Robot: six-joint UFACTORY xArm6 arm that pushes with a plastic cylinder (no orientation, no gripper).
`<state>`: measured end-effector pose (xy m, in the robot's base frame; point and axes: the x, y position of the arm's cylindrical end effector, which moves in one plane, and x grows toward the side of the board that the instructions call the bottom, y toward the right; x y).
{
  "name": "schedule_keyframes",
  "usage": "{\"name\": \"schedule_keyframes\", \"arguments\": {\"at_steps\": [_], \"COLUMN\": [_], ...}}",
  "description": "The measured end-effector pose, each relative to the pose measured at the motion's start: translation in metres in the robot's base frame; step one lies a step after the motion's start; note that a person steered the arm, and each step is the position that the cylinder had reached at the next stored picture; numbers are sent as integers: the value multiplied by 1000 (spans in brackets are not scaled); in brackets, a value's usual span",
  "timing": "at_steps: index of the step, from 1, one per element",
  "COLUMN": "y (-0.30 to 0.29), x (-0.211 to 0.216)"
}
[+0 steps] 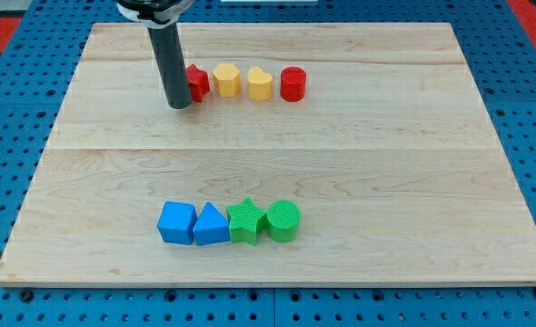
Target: Move the yellow heart slightly towards the top
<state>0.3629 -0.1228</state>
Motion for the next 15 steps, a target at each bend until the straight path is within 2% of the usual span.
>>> {"name": "schedule_keyframes", "arguments": {"at_steps": [2, 4, 5, 6, 8, 11, 12, 13, 14, 15], "y": [0, 48, 105, 128, 119, 97, 89, 45, 84, 132], "x": [1, 36, 54, 50, -8, -63, -6, 7, -3, -46]}}
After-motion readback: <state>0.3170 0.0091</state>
